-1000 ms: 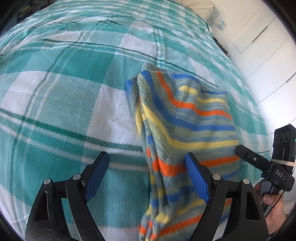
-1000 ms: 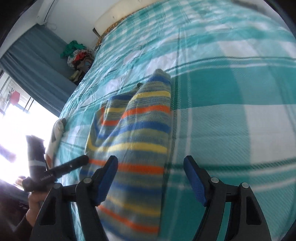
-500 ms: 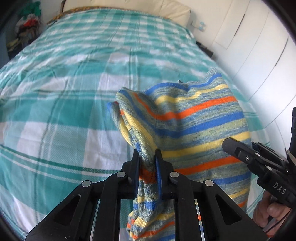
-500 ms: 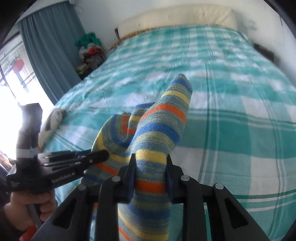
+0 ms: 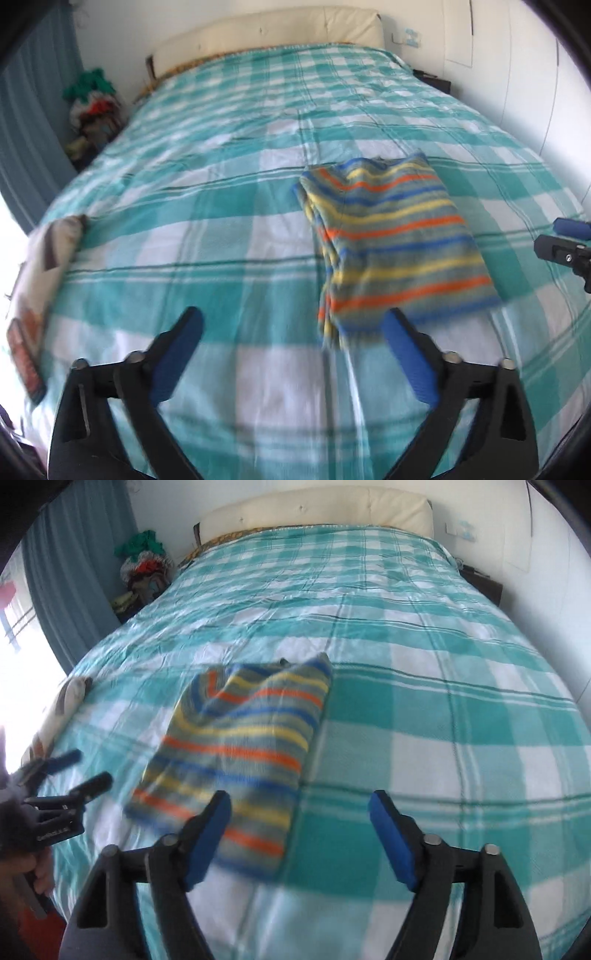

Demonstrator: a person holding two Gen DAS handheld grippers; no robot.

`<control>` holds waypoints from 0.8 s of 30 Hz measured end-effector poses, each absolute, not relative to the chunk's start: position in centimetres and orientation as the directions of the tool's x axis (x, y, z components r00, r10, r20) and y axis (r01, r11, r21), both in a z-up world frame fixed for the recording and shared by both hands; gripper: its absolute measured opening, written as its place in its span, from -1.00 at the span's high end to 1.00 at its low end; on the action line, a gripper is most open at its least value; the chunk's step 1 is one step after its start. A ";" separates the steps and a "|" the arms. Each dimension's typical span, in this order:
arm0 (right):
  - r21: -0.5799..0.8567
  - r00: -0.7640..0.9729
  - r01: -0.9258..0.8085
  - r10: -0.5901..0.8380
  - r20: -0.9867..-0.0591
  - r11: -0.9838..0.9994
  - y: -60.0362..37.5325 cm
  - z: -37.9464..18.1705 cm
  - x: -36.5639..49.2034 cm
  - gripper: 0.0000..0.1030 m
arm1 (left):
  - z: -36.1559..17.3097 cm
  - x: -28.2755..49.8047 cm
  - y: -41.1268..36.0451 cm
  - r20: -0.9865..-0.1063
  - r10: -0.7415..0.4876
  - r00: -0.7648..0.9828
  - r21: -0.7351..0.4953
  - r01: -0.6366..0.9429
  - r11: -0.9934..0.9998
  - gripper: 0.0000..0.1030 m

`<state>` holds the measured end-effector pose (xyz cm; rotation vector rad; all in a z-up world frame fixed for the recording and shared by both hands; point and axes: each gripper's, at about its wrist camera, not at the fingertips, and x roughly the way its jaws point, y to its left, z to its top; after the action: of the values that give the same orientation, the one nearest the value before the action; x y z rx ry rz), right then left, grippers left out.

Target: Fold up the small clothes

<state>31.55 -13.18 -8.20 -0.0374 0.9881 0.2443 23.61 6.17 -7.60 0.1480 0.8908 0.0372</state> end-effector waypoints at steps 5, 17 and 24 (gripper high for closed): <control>0.066 0.518 -0.220 0.174 -0.838 0.973 -13.9 -6.1 24.4 -0.86 | -4.8 17.4 4.8 -0.770 0.216 0.600 0.220 -0.068 0.973 -0.97; 0.024 0.535 -0.274 0.174 -0.827 0.961 -12.3 -1.0 14.7 -0.88 | -0.4 9.8 3.6 -0.831 0.209 0.516 0.182 -0.103 0.978 -0.97; -0.010 0.540 -0.302 0.163 -0.826 0.953 -11.3 1.6 12.3 -0.88 | 1.0 8.0 4.2 -0.844 0.153 0.515 0.109 -0.115 0.987 -0.97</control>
<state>12.28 -11.26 1.62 -0.1580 0.9626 0.2775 7.98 4.19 1.00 0.0412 1.0177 0.1611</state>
